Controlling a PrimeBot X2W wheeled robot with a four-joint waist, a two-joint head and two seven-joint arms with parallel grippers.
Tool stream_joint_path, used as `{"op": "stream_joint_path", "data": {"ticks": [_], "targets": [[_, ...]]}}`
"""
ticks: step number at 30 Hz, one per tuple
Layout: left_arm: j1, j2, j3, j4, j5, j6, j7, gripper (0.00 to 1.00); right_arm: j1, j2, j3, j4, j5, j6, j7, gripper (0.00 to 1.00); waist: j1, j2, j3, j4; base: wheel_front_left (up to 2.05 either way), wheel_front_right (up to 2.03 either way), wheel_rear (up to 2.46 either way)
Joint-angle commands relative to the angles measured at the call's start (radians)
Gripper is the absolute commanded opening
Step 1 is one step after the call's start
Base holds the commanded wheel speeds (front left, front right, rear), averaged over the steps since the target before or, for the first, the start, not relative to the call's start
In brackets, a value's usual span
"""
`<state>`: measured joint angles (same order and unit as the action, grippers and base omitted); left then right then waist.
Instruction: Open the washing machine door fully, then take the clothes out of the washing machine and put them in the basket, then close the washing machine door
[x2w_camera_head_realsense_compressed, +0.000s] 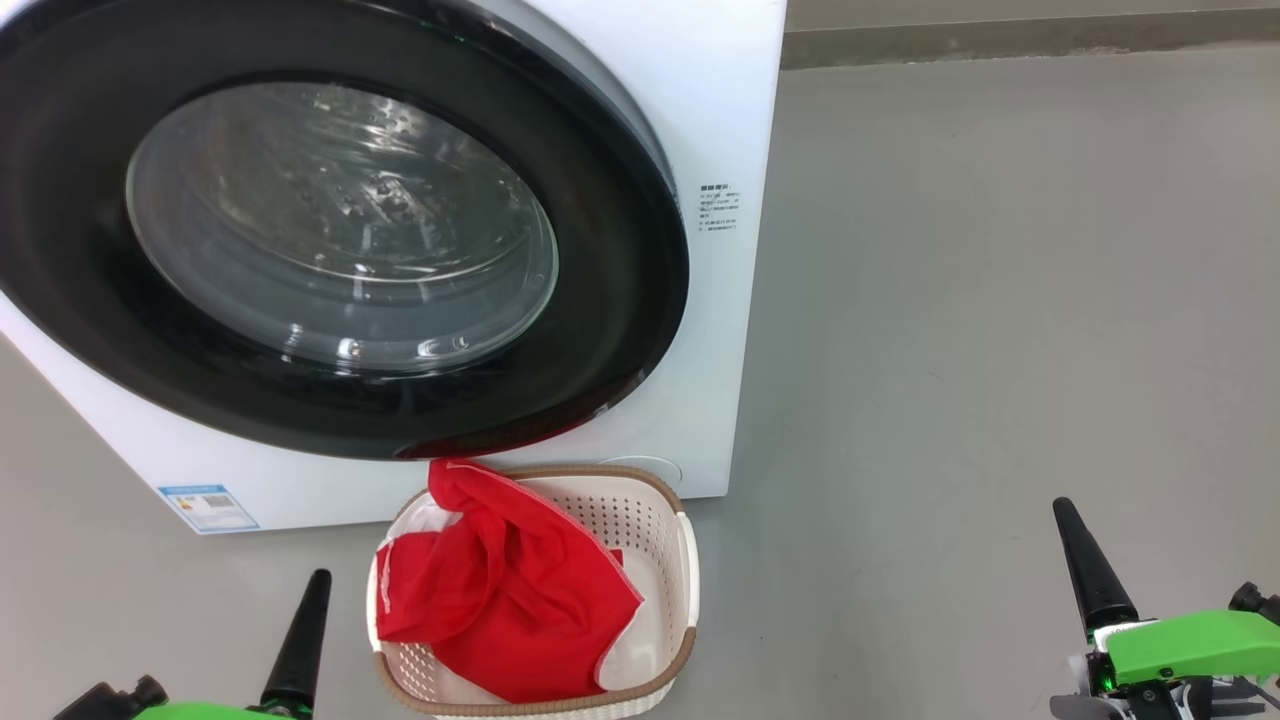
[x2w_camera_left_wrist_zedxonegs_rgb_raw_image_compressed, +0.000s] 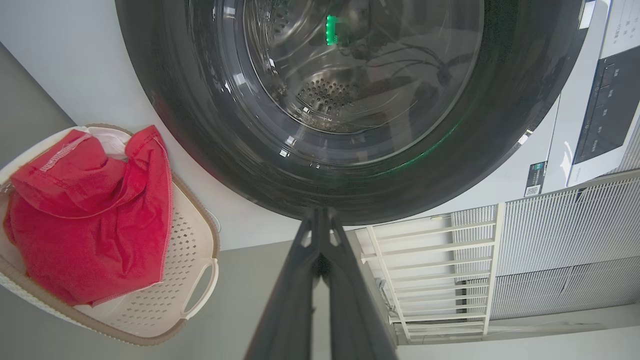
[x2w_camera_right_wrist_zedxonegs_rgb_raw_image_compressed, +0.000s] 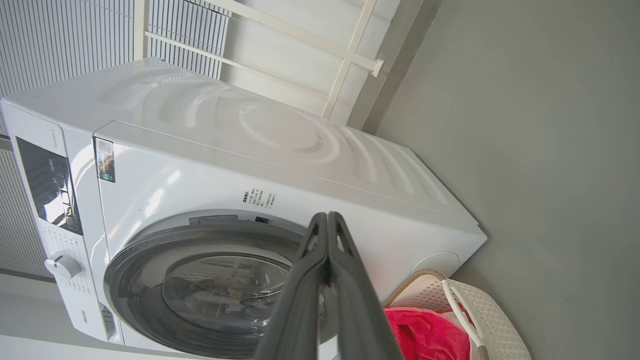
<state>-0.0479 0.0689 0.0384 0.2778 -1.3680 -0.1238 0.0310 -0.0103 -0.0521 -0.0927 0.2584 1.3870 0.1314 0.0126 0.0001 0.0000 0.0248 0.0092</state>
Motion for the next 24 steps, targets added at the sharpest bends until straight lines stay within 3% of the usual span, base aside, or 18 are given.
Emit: {"op": "stream_joint_path", "data": {"ticks": [1, 24], "targets": [[-0.048, 0.006, 0.035, -0.029, -0.03, -0.006, 0.009, 0.0, -0.058, -0.016, 0.011, -0.023, 0.028, -0.001, 0.01, 0.0, 0.0, 0.0, -0.001, -0.001, 0.0, 0.0, 0.0], [-0.059, -0.01, 0.064, -0.033, -0.25, -0.007, 0.073, 0.0, -0.095, -0.02, 0.009, -0.015, 0.246, -0.001, 0.077, 0.0, 0.0, 0.0, -0.022, -0.009, 0.0, 0.0, 0.0]]}}
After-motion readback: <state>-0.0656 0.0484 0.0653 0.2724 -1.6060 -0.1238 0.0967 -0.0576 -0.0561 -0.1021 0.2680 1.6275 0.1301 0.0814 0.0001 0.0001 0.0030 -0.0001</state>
